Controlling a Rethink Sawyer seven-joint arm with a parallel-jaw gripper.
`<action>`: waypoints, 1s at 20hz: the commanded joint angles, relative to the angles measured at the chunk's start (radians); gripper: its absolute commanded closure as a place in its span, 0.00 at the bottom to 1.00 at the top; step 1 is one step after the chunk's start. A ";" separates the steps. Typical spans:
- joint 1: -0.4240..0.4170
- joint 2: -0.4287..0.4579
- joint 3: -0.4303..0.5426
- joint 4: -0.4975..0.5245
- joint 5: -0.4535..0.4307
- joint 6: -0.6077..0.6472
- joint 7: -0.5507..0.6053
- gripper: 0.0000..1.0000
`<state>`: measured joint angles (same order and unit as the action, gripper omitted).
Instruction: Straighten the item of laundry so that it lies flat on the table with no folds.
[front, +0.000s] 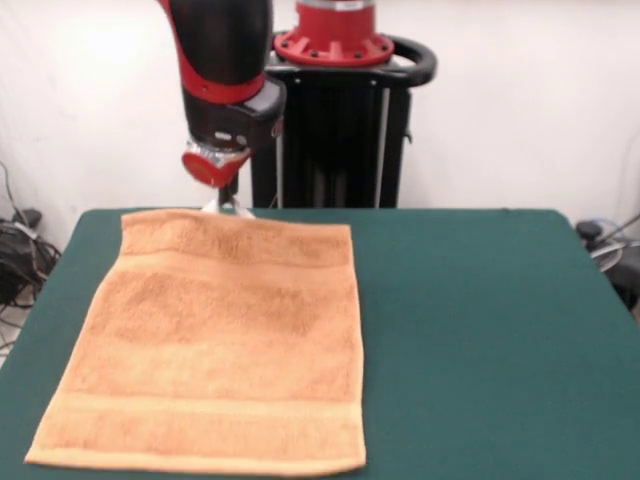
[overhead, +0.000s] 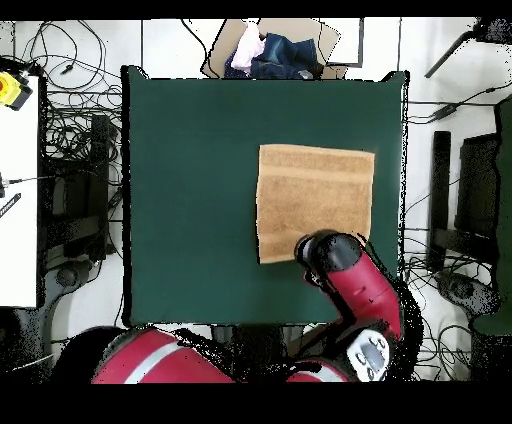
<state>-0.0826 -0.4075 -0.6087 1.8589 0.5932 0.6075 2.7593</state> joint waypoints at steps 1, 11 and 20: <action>-0.091 -0.055 0.216 0.288 -0.043 -0.212 -0.062 1.00; -0.156 -0.023 0.269 0.302 -0.157 -0.495 0.040 1.00; -0.026 0.004 0.149 0.262 -0.129 -0.483 0.120 0.00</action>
<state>-0.1586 -0.4362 -0.4952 2.1073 0.4665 0.1048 2.7593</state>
